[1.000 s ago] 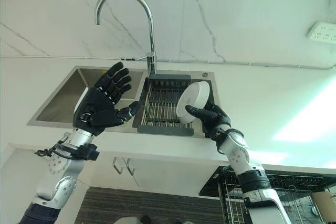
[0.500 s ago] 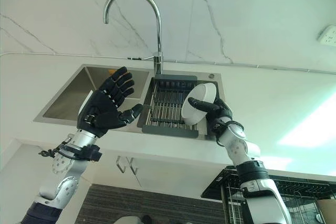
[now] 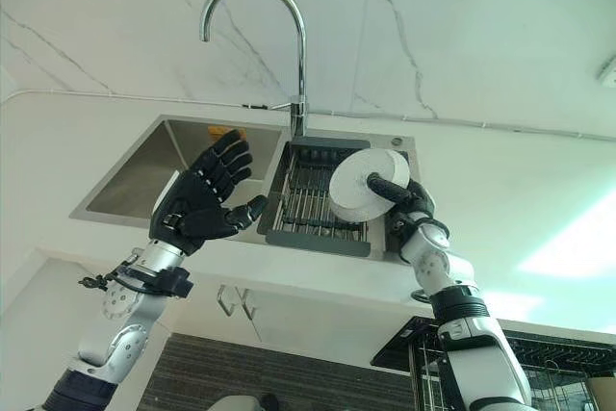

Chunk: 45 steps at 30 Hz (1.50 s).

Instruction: Place the dishes in the dishwasher.

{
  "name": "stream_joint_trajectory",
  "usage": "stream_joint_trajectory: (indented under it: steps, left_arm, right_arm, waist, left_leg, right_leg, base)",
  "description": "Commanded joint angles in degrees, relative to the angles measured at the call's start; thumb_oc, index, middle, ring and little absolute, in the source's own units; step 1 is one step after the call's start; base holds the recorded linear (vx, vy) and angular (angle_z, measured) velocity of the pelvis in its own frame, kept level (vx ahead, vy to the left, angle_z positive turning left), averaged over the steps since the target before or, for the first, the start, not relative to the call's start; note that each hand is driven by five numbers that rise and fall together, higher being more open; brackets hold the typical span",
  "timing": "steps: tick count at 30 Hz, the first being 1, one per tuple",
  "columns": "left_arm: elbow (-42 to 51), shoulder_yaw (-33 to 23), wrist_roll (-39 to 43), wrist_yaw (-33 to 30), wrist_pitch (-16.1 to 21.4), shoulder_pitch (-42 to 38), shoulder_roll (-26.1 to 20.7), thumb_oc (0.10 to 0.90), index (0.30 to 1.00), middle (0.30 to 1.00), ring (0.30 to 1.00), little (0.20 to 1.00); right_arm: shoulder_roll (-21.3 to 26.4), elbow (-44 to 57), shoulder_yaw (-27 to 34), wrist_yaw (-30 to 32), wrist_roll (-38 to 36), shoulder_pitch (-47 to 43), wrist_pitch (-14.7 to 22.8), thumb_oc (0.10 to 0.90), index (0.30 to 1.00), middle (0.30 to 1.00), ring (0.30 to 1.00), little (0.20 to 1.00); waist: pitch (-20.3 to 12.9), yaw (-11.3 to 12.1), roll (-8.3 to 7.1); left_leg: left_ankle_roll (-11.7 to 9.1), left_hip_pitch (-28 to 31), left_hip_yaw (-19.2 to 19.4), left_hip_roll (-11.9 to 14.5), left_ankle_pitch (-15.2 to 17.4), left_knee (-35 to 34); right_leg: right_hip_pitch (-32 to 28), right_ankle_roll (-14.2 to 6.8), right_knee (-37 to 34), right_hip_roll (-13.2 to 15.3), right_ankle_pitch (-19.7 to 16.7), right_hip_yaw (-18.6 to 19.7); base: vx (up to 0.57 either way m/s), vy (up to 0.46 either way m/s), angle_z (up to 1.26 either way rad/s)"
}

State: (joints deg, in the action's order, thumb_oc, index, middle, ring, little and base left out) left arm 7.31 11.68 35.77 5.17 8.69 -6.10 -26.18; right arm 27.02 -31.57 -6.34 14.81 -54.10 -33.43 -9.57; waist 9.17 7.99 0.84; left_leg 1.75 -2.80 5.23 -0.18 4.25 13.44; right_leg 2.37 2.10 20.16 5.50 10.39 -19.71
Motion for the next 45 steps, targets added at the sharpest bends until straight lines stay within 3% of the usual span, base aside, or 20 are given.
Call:
stream_joint_trajectory:
  steps: [1,9,12,15,16,17,18,19,22,26,28,33,35,36,37,41,42,43,45]
  left_arm:
    - [5.3,-0.1,1.7,-0.4,4.3,-5.4,-2.2,0.8,0.9,0.9,0.9,0.9]
    - [6.6,-2.0,3.1,0.6,3.5,-1.4,-1.8,0.8,0.9,0.9,0.9,0.9]
    - [8.9,-4.4,2.3,2.5,4.6,2.6,-0.9,0.8,0.9,0.9,0.9,0.9]
    - [10.0,-5.9,1.8,3.8,6.2,3.7,-0.1,0.8,0.9,0.9,0.9,0.9]
    - [10.1,-6.5,1.5,4.5,7.0,4.0,0.1,0.8,0.9,0.9,0.9,0.9]
    - [10.4,-7.4,0.7,5.2,8.6,4.9,0.9,0.8,0.9,0.9,0.9,0.9]
    - [11.2,-9.0,0.3,6.1,10.2,6.6,2.2,0.8,0.9,0.9,0.9,0.9]
    - [11.4,-9.3,0.1,6.1,10.5,6.4,2.0,0.8,0.9,0.9,0.9,0.9]
    - [12.3,-9.9,-0.2,6.1,10.2,6.0,1.0,0.8,0.9,0.9,0.9,0.9]
    - [16.0,-11.3,-9.8,5.9,13.7,6.9,-2.0,0.8,0.9,0.9,0.9,0.9]
    - [16.7,-10.9,-12.4,5.1,14.9,7.0,-2.5,0.8,0.9,0.9,0.9,0.9]
    - [19.2,-7.3,-13.6,4.4,15.8,3.3,-3.9,0.8,0.9,0.9,0.9,0.9]
    - [19.9,-4.9,-15.0,3.8,15.1,1.0,-4.1,0.8,0.9,0.9,0.9,0.9]
    - [20.6,-2.8,-15.2,3.9,14.0,-2.0,-4.5,0.8,0.9,0.9,0.9,0.9]
    - [20.6,-2.7,-15.1,3.9,13.9,-2.2,-4.6,0.8,0.9,0.9,0.9,0.9]
    - [21.1,-1.6,-12.8,5.7,10.3,-5.0,-4.6,0.8,0.9,0.9,0.9,0.9]
    - [21.0,-1.5,-13.0,6.0,9.8,-5.2,-4.6,0.8,0.9,0.9,0.9,0.9]
    - [20.0,-1.7,-11.6,7.8,7.2,-5.2,-4.6,0.8,0.9,0.9,0.9,0.9]
    - [19.0,-2.1,-8.3,11.2,4.4,-4.0,-3.8,0.8,0.9,0.9,0.9,0.9]
  right_arm:
    - [1.6,1.2,1.0,2.1,4.1,-8.3,8.4,0.4,0.3,0.3,0.3,0.3]
    - [0.0,12.1,3.9,5.5,8.0,-1.8,14.8,0.4,0.3,0.3,0.3,0.3]
    - [-1.0,24.5,8.4,4.3,8.8,5.7,16.7,0.4,0.3,0.3,0.3,0.3]
    - [-1.7,31.2,10.9,2.1,7.4,10.2,19.2,0.4,0.3,0.3,0.3,0.3]
    - [-2.2,32.9,11.5,1.1,7.5,11.4,20.6,0.4,0.3,0.3,0.3,0.3]
    - [-3.3,36.2,12.1,-0.3,7.5,13.5,23.0,0.4,0.3,0.3,0.3,0.3]
    - [-4.9,42.2,12.4,-2.3,6.4,16.8,25.7,0.4,0.3,0.3,0.3,0.3]
    - [-5.3,44.5,12.5,-2.5,6.2,17.7,26.9,0.4,0.3,0.3,0.3,0.3]
    - [-7.0,49.3,13.6,-2.5,6.8,20.1,28.0,0.4,0.3,0.3,0.3,0.3]
    - [-7.2,55.1,17.9,-5.5,2.9,24.3,29.4,0.4,0.3,0.3,0.3,0.3]
    - [-7.2,56.1,18.2,-6.4,3.5,24.5,31.4,0.4,0.3,0.3,0.3,0.3]
    - [-5.8,58.7,17.0,-3.8,9.7,22.0,38.7,0.4,0.3,0.3,0.3,0.3]
    - [-5.4,59.6,16.0,-2.3,11.3,21.9,40.7,0.4,0.3,0.3,0.3,0.3]
    - [-5.7,60.0,15.1,-1.8,13.2,21.8,42.9,0.4,0.3,0.3,0.3,0.3]
    - [-5.7,60.0,15.1,-1.7,13.3,21.7,43.0,0.4,0.3,0.3,0.3,0.3]
    - [-6.3,60.0,14.7,0.3,16.3,21.9,43.5,0.4,0.3,0.3,0.3,0.3]
    - [-6.5,60.1,14.8,0.3,16.9,22.2,43.6,0.4,0.3,0.3,0.3,0.3]
    - [-6.4,60.9,15.6,-0.1,18.4,24.0,42.7,0.4,0.3,0.3,0.3,0.3]
    - [-6.9,60.7,15.4,-1.2,19.9,25.0,42.0,0.4,0.3,0.3,0.3,0.3]
  waist:
    - [-3.8,0.6,-0.8]
    - [-3.2,-0.4,-0.06]
    - [-2.1,-1.4,0.46]
    - [-0.6,-1.7,-1.14]
    - [0.1,-1.6,-2.28]
    - [1.4,-1.5,-3.03]
    - [1.7,-2.7,-2.72]
    - [1.4,-3.8,-2.5]
    - [1.5,-6.7,0.1]
    - [3.3,-9.5,-0.46]
    - [4.2,-9.4,-0.77]
    - [4.5,-8.1,-0.06]
    - [4.2,-7.8,-0.19]
    - [3.9,-7.0,-0.43]
    - [3.9,-6.9,-0.46]
    - [3.5,-4.9,-1.71]
    - [3.4,-4.9,-1.85]
    - [3.1,-5.6,-2.17]
    - [2.9,-6.1,-2.2]
  left_leg:
    - [-3.5,2.9,-0.4,2.5,11.2,3.7]
    - [-3.9,3.2,0.1,3.4,10.8,3.7]
    - [-5.3,3.3,2.1,4.4,8.8,3.7]
    - [-5.8,4.2,5.8,3.9,4.4,3.7]
    - [-5.8,4.8,6.0,2.7,2.5,3.8]
    - [-5.1,3.4,3.9,0.9,2.5,9.0]
    - [-3.4,4.5,1.3,-2.0,5.5,7.8]
    - [-2.4,7.3,1.5,-3.1,8.9,3.7]
    - [-1.3,7.8,0.6,-2.1,14.2,3.7]
    - [-0.4,7.2,-1.4,-3.0,15.2,3.7]
    - [0.1,6.7,-0.2,-2.7,15.1,3.7]
    - [1.5,4.2,2.8,-0.4,14.3,3.7]
    - [1.7,3.7,3.4,0.3,14.1,3.7]
    - [1.7,3.1,3.3,1.3,13.9,3.7]
    - [1.7,3.1,3.3,1.3,13.9,3.7]
    - [0.2,2.0,2.5,3.1,14.0,3.7]
    - [0.0,1.9,2.0,3.3,14.0,3.7]
    - [-0.8,1.8,-0.1,4.0,13.7,3.7]
    - [-2.2,1.9,-1.4,5.8,13.2,3.7]
  right_leg:
    - [-4.9,-4.9,-3.0,1.0,5.2,0.4]
    - [-4.3,-4.7,-3.0,0.2,5.0,1.6]
    - [-3.4,-4.6,-3.0,0.2,4.9,2.1]
    - [-2.7,-4.6,-3.0,2.5,4.3,2.5]
    - [-2.5,-4.5,-3.0,3.6,3.9,3.0]
    - [-2.0,-4.6,-3.0,4.3,2.9,3.8]
    - [0.3,-5.8,-3.0,3.9,0.8,6.6]
    - [2.1,-6.9,-3.0,4.2,-0.7,8.0]
    - [6.2,-9.8,-3.0,2.7,-4.4,9.5]
    - [11.2,-11.6,-3.0,3.0,-8.7,10.6]
    - [11.0,-11.7,-3.0,3.3,-9.4,7.8]
    - [5.6,-10.3,-3.0,3.4,-6.3,3.5]
    - [4.0,-10.1,-3.0,4.6,-6.5,2.9]
    - [2.0,-10.4,-3.0,7.4,-8.2,1.7]
    - [1.9,-10.4,-3.0,7.6,-8.3,1.6]
    - [0.5,-12.4,-3.0,14.5,-10.8,-0.7]
    - [0.6,-12.6,-3.0,15.0,-10.8,-0.3]
    - [1.3,-13.1,-3.0,16.0,-9.7,2.8]
    - [2.2,-13.3,-3.0,15.3,-7.5,4.9]
  base:
    - [0.0,-0.043,0.09]
    - [0.02,-0.089,0.04]
    - [-0.03,-0.086,-0.06]
    - [-0.15,-0.051,-0.17]
    - [-0.26,0.01,-0.31]
    - [-0.39,0.195,-0.53]
    - [-0.37,0.284,-0.6]
    - [-0.26,0.3,-0.59]
    - [-0.15,0.206,-0.39]
    - [-0.19,0.183,-0.29]
    - [-0.21,0.097,-0.38]
    - [-0.22,0.057,-0.58]
    - [-0.18,-0.071,-0.27]
    - [-0.16,-0.134,-0.25]
    - [-0.18,-0.248,-0.21]
    - [-0.12,-0.309,-0.19]
    - [-0.03,-0.627,-0.16]
    - [-0.01,-0.663,-0.03]
    - [-0.02,-1.048,0.28]
